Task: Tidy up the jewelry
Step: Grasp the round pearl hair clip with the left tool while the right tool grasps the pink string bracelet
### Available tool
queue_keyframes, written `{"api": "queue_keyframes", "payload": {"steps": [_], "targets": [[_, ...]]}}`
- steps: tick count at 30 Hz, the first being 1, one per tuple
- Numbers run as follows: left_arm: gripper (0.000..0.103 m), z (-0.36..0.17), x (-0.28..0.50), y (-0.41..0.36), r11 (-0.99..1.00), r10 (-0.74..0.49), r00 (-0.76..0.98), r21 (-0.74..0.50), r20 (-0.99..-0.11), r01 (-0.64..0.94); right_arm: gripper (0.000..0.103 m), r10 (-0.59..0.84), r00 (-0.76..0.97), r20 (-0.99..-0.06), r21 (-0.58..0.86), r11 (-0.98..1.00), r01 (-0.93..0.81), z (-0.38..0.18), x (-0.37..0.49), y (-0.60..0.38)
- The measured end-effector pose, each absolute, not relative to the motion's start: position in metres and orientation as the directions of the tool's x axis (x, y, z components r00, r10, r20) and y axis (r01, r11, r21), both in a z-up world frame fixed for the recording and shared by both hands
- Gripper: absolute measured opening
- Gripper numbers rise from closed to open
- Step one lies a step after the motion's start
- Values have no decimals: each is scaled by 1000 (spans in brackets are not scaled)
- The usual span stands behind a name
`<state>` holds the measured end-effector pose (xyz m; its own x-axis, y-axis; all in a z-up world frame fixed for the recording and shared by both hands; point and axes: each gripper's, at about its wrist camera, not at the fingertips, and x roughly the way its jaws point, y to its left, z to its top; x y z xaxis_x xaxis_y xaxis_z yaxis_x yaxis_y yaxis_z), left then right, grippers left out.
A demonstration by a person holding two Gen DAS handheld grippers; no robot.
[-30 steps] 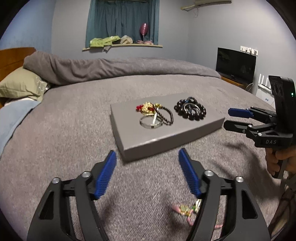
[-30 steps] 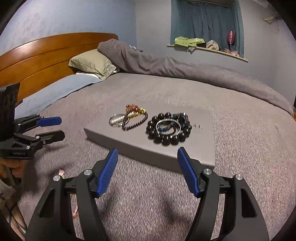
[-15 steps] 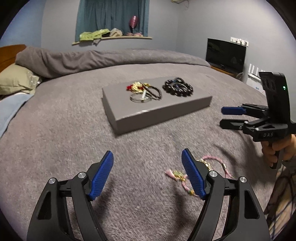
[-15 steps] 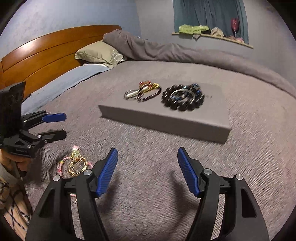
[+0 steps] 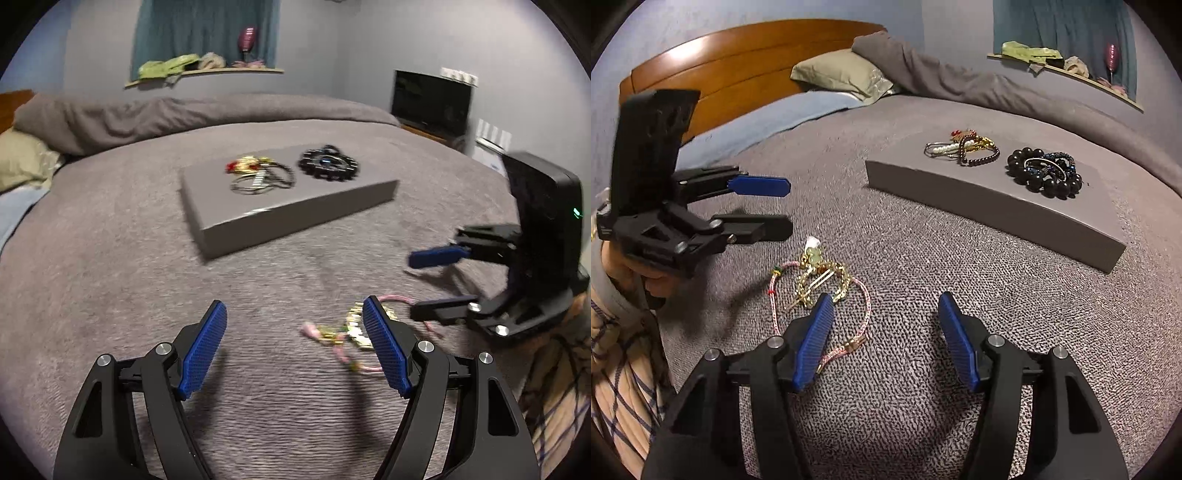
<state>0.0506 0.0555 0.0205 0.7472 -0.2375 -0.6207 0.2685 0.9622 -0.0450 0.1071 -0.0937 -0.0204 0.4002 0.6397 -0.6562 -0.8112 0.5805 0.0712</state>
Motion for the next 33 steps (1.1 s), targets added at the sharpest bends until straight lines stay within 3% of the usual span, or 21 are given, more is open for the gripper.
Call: {"api": "queue_keyframes", "payload": {"steps": [9, 14, 17, 19, 21, 26, 28, 30, 33], "targets": [[75, 0, 55, 7, 917, -270, 687, 39, -675, 398, 55, 620, 394, -679, 78, 594, -800, -27, 111, -108], [59, -12, 64, 0, 918, -242, 673, 59, -699, 392, 52, 614, 395, -683, 73, 596, -799, -28, 111, -112], [43, -10, 65, 2, 920, -252, 672, 42, -697, 390, 48, 614, 394, -683, 71, 594, -801, -27, 111, -113], [42, -8, 64, 3, 921, -260, 672, 31, -693, 388, 46, 616, 393, -682, 71, 591, -803, -26, 110, -112], [42, -6, 63, 5, 923, -263, 678, 27, -686, 385, 37, 620, 388, -681, 69, 583, -810, -26, 108, -111], [42, 7, 61, 13, 925, -306, 697, -32, -649, 378, 32, 630, 377, -679, 63, 561, -825, -26, 104, -104], [42, 11, 60, 15, 928, -304, 707, -30, -638, 372, 26, 631, 371, -681, 61, 554, -830, -27, 103, -101], [42, 13, 60, 17, 932, -296, 717, -27, -631, 361, 11, 631, 367, -683, 54, 546, -836, -28, 102, -97], [42, 14, 63, 21, 940, -280, 722, -27, -632, 341, 3, 633, 370, -680, 42, 537, -843, -28, 100, -94]]}}
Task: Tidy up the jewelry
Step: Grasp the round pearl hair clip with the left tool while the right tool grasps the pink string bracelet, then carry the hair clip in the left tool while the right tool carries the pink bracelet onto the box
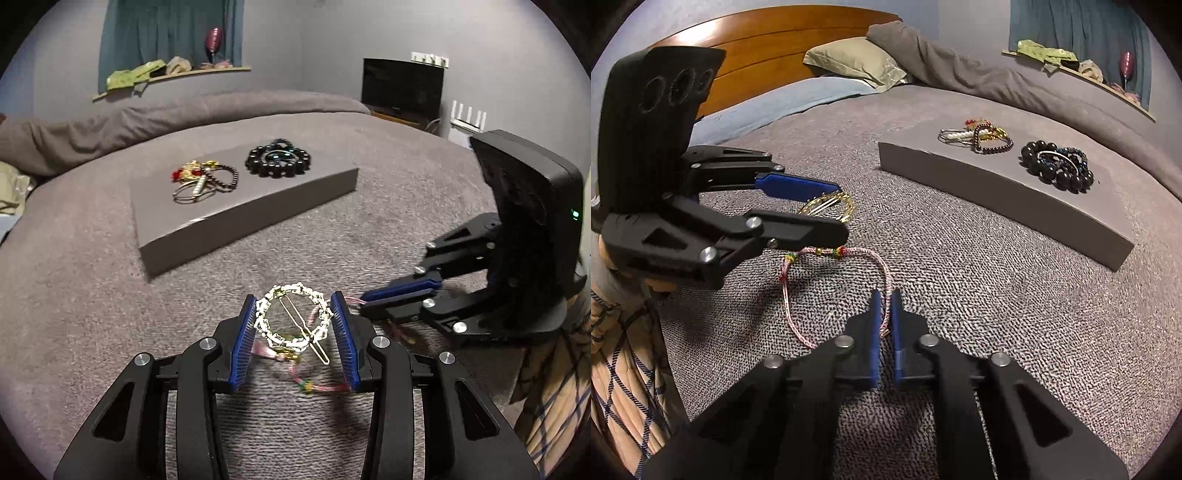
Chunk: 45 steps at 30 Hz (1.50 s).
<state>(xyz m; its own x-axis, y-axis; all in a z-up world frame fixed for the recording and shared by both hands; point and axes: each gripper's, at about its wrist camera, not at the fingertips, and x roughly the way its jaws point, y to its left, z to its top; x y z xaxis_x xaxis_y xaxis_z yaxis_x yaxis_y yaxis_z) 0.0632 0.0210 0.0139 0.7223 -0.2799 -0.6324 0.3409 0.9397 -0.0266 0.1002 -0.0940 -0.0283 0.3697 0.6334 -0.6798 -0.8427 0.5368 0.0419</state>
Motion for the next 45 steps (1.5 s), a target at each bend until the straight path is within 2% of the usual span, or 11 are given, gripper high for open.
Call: {"api": "queue_keyframes", "payload": {"steps": [20, 26, 33, 45], "targets": [[42, 26, 86, 34, 968, -190, 765, 11, -615, 249, 3, 693, 498, -521, 118, 636, -763, 30, 141, -130], [42, 40, 102, 33, 973, -183, 789, 8, -587, 232, 3, 704, 526, -477, 147, 654, -742, 45, 153, -139], [42, 55, 119, 37, 978, -177, 816, -9, -550, 206, 3, 705, 556, -441, 174, 675, -717, 57, 170, -142], [42, 60, 151, 46, 982, -163, 820, -13, -549, 186, 3, 697, 595, -400, 196, 700, -687, 71, 199, -145]]}}
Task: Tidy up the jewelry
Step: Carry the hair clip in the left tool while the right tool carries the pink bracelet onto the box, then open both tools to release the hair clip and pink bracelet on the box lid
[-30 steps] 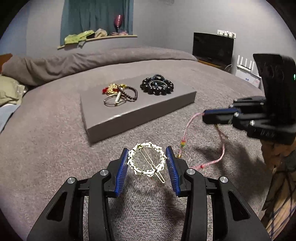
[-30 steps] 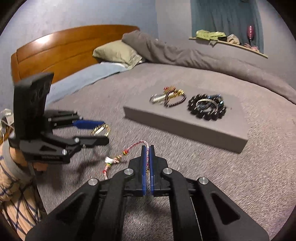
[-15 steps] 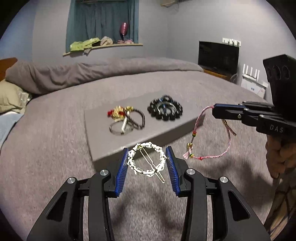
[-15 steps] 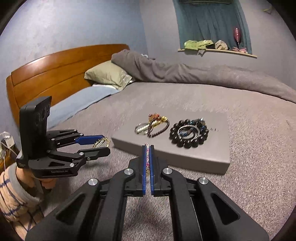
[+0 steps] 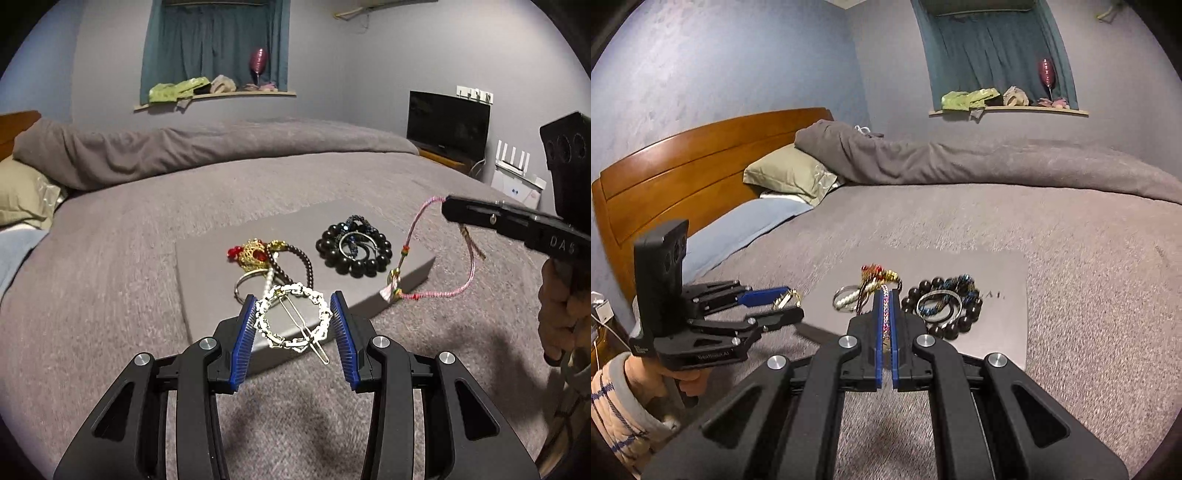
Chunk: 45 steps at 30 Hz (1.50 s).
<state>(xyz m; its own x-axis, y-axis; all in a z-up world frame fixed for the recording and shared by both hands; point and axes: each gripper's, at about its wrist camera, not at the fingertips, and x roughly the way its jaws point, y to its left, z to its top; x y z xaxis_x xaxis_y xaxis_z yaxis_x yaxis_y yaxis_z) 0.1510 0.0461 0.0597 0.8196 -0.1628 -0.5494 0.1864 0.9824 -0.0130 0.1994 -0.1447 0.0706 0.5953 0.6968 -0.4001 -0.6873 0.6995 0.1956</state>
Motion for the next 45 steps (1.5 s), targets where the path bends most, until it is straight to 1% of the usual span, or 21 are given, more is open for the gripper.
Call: {"api": "queue_keyframes", "payload": {"steps": [9, 17, 20, 23, 25, 30, 31, 32, 34, 35, 36, 38, 40, 41, 42, 44, 45], "targets": [[42, 57, 183, 53, 987, -138, 819, -9, -558, 161, 3, 686, 626, -370, 216, 719, -661, 81, 233, -139], [42, 66, 213, 48, 987, -137, 836, -3, -531, 160, 3, 669, 653, -354, 220, 738, -638, 78, 265, -127], [42, 60, 226, 46, 988, -137, 831, -9, -539, 157, 3, 638, 669, -383, 209, 765, -610, 67, 281, -119], [42, 50, 238, 42, 989, -123, 819, 1, -561, 150, 3, 568, 685, -456, 164, 810, -563, 42, 296, -110], [42, 42, 244, 42, 990, -106, 811, 13, -576, 139, 3, 542, 685, -486, 148, 824, -547, 31, 301, -108], [43, 33, 252, 48, 993, -109, 789, -24, -605, 118, 3, 510, 689, -515, 130, 841, -526, 24, 304, -107], [46, 32, 252, 48, 993, -106, 788, -18, -607, 121, 3, 511, 687, -516, 131, 840, -526, 24, 304, -107], [48, 32, 252, 47, 992, -104, 788, -12, -607, 122, 5, 507, 688, -519, 129, 843, -523, 23, 304, -108], [57, 33, 250, 45, 993, -94, 793, 1, -602, 118, 17, 505, 689, -520, 129, 844, -521, 22, 302, -110], [61, 33, 248, 44, 993, -90, 795, 5, -599, 116, 31, 506, 690, -518, 127, 843, -523, 22, 300, -112], [67, 33, 247, 43, 993, -86, 799, 9, -595, 114, 41, 506, 692, -515, 124, 843, -523, 22, 299, -113], [68, 35, 243, 41, 993, -82, 805, 17, -588, 113, 43, 506, 698, -507, 122, 844, -523, 24, 297, -116], [69, 39, 240, 40, 993, -83, 809, 18, -582, 115, 44, 514, 702, -493, 133, 842, -523, 28, 295, -119], [71, 40, 239, 39, 993, -83, 810, 20, -580, 116, 44, 517, 704, -487, 136, 841, -524, 31, 295, -120], [80, 43, 236, 38, 993, -80, 816, 28, -573, 117, 45, 521, 706, -480, 138, 839, -526, 34, 294, -121], [83, 47, 230, 36, 992, -66, 826, 49, -560, 112, 49, 526, 708, -472, 139, 837, -529, 37, 292, -121], [89, 49, 228, 36, 993, -61, 830, 54, -555, 109, 50, 528, 709, -468, 137, 836, -531, 37, 289, -122]]}}
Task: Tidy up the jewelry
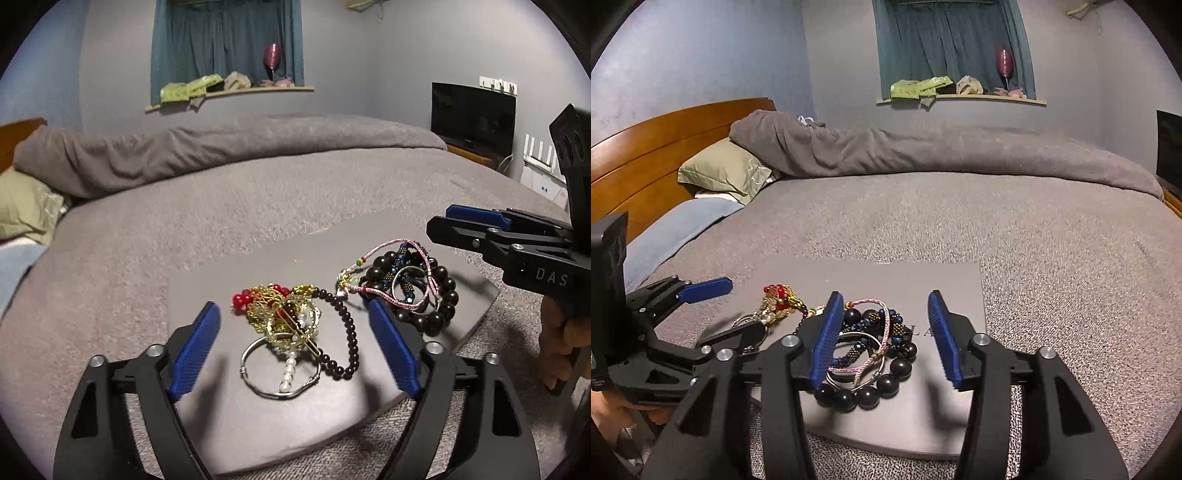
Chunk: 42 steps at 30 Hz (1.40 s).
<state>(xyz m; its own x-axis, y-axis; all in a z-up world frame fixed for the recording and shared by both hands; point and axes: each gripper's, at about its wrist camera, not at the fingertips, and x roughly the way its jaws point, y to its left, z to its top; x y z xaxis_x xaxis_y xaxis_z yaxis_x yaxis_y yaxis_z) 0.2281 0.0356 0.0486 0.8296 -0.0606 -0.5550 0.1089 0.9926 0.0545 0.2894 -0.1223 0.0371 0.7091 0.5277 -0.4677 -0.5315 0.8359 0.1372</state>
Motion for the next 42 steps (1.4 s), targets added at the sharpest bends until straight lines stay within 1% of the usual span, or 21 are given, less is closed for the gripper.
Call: {"api": "queue_keyframes", "payload": {"steps": [1, 3, 4, 6, 12, 15, 20, 30, 33, 39, 42], "targets": [[92, 51, 224, 36, 993, -57, 839, 56, -542, 104, 51, 530, 708, -467, 137, 835, -533, 37, 288, -123], [93, 55, 217, 37, 994, -65, 849, 43, -525, 103, 59, 534, 708, -463, 142, 833, -535, 37, 284, -126], [93, 57, 215, 38, 995, -61, 851, 39, -522, 95, 61, 534, 709, -461, 142, 833, -535, 38, 283, -127], [95, 60, 208, 40, 996, -54, 858, 30, -511, 81, 73, 535, 712, -455, 139, 832, -537, 38, 277, -131], [97, 64, 186, 44, 999, -29, 872, 14, -489, 42, 90, 532, 731, -427, 125, 836, -535, 41, 257, -141], [98, 64, 172, 43, 1000, -16, 879, 7, -477, 22, 96, 535, 738, -411, 125, 835, -535, 42, 247, -145], [98, 60, 153, 38, 1000, 2, 886, 17, -463, 7, 97, 543, 742, -393, 122, 831, -543, 41, 228, -151], [98, 55, 113, 29, 1000, -17, 910, -6, -414, 16, 97, 542, 752, -375, 80, 827, -556, 31, 183, -165], [98, 51, 103, 26, 1000, 1, 918, -8, -396, -5, 97, 540, 755, -373, 64, 826, -559, 26, 173, -169], [98, 35, 91, 23, 999, 25, 926, -23, -376, -36, 97, 553, 751, -361, 81, 820, -566, 16, 156, -180], [98, 32, 86, 21, 999, 46, 933, -11, -358, -53, 97, 554, 757, -347, 67, 819, -570, 11, 147, -181]]}}
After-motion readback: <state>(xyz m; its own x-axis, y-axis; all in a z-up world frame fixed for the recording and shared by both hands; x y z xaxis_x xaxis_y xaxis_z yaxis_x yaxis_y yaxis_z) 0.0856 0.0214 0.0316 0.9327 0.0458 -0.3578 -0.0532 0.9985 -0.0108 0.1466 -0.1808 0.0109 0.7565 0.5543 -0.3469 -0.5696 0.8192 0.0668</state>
